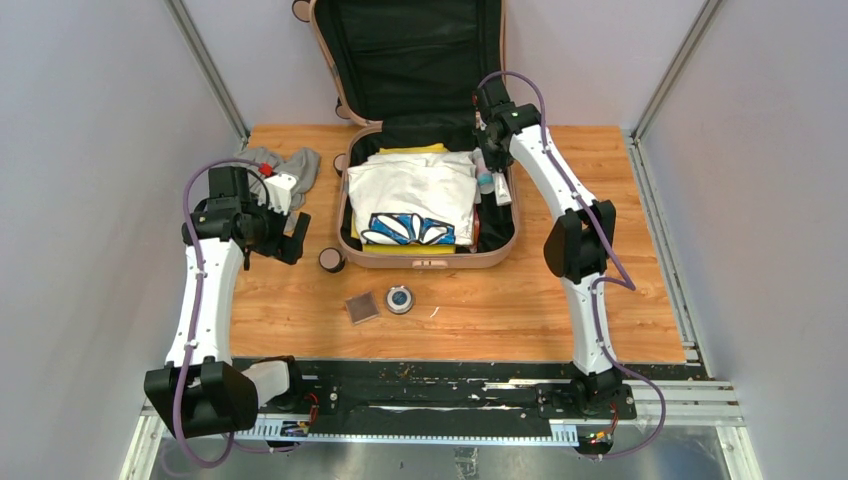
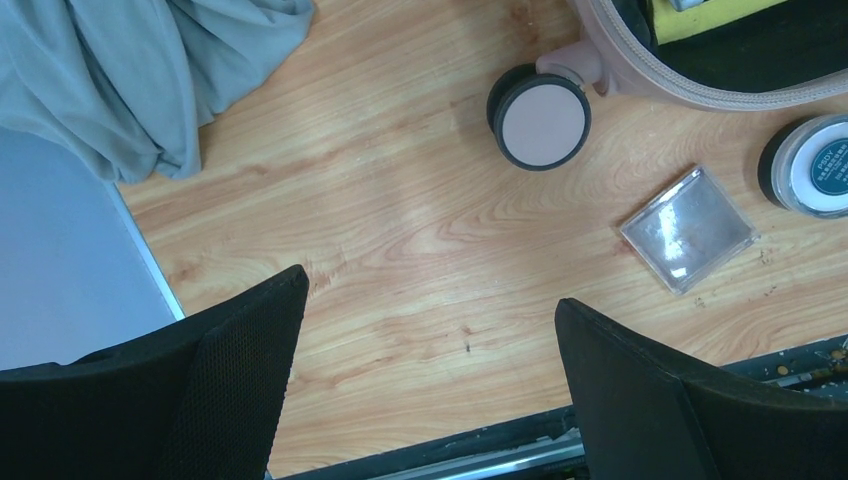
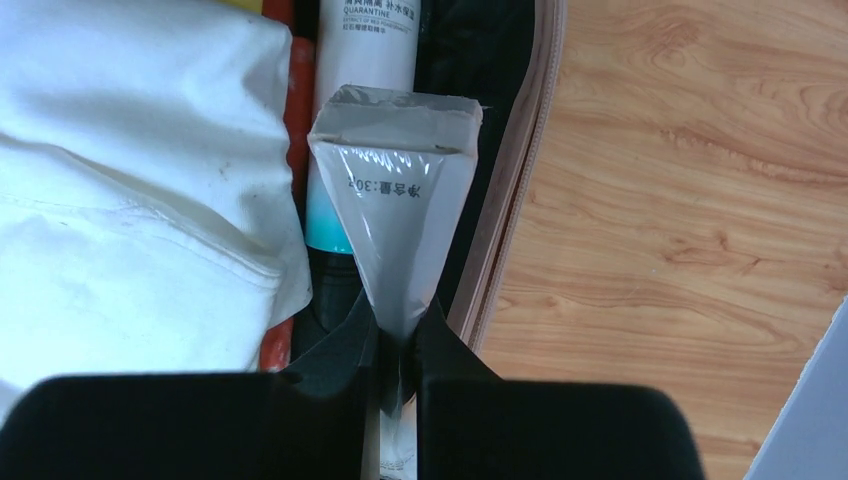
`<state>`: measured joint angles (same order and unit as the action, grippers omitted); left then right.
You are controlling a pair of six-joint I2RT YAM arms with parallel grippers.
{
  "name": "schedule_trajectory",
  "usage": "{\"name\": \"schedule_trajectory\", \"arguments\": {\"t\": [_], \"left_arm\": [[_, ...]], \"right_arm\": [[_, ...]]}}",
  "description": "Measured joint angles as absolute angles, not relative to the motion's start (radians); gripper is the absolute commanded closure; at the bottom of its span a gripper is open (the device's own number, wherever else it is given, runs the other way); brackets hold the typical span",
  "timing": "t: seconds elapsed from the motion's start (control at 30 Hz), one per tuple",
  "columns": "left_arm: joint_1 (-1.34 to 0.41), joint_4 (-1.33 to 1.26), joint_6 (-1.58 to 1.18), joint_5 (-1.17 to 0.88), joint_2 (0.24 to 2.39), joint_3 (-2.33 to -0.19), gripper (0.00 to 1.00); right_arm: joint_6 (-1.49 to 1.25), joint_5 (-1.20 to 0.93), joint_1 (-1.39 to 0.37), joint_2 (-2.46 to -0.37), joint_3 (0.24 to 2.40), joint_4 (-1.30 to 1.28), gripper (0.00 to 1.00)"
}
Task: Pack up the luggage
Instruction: Place the makeup in the luggage, then pick up the makeup from the center of the board.
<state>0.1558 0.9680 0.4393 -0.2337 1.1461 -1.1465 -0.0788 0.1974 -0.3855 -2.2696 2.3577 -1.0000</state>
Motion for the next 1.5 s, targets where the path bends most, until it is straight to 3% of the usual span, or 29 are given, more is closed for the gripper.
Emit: {"name": "schedule_trajectory", "arguments": {"t": [0.27,0.4,0.5,0.77,0.97,1.07,1.23,1.4,1.5], "left_arm": [[0.156,0.968,0.442,-0.24,1.163,-1.147,0.0],[0.156,0.968,0.444,-0.24,1.162,-1.147,0.0],[0.156,0.968,0.445,-0.24,1.162,-1.147,0.0],[0.156,0.968,0.445,-0.24,1.152,-1.147,0.0],[0.156,0.97,0.446,-0.236,1.144,-1.147,0.0],[0.156,0.973,0.446,-0.236,1.143,-1.147,0.0],[0.156,0.975,0.446,-0.241,1.143,-1.147,0.0],[0.156,0.975,0.446,-0.242,1.145,-1.147,0.0],[0.156,0.975,0.445,-0.242,1.147,-1.147,0.0]], "right_arm": [[-0.075,0.147,-0.357,-2.271,2.357,-0.975,0.84],[-0.093,0.135,-0.345,-2.283,2.357,-0.962,0.43],[-0.089,0.134,-0.331,-2.296,2.357,-0.957,0.29],[-0.105,0.111,-0.318,-2.227,2.256,-0.928,0.27],[-0.123,0.088,-0.373,-1.946,2.009,-0.86,0.22],[-0.122,0.117,-0.512,-1.754,1.829,-0.79,0.2],[-0.14,0.138,-0.888,-1.538,1.532,-0.669,0.14],[-0.191,0.161,-1.114,-1.494,1.313,-0.587,0.01],[-0.219,0.162,-1.196,-1.515,1.25,-0.531,0.0]]}}
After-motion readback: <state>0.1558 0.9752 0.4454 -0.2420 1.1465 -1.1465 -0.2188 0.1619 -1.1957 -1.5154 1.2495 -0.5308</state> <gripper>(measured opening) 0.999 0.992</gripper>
